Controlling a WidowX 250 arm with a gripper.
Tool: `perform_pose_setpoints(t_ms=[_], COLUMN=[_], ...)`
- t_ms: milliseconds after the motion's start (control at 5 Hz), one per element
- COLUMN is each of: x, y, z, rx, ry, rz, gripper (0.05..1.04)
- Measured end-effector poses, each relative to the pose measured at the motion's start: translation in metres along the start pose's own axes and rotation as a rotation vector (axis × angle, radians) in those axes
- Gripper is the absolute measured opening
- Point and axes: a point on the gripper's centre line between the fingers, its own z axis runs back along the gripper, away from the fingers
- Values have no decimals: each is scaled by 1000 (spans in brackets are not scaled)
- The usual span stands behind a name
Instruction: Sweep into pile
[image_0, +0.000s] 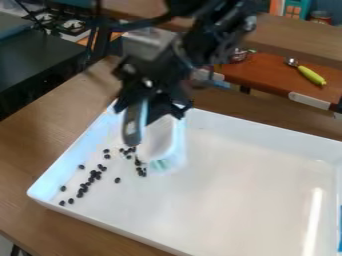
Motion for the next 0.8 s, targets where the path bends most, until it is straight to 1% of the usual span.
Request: perform_pose_setpoints(t_ms=[200,400,600,800], x=[3,5,7,12], y=[-21,-44,-55,-62], z=[14,15,7,3], rx=[89,137,156,163], ry=[50,68,78,65], rz=[-58,-88,-94,-85], gripper=[476,475,475,476])
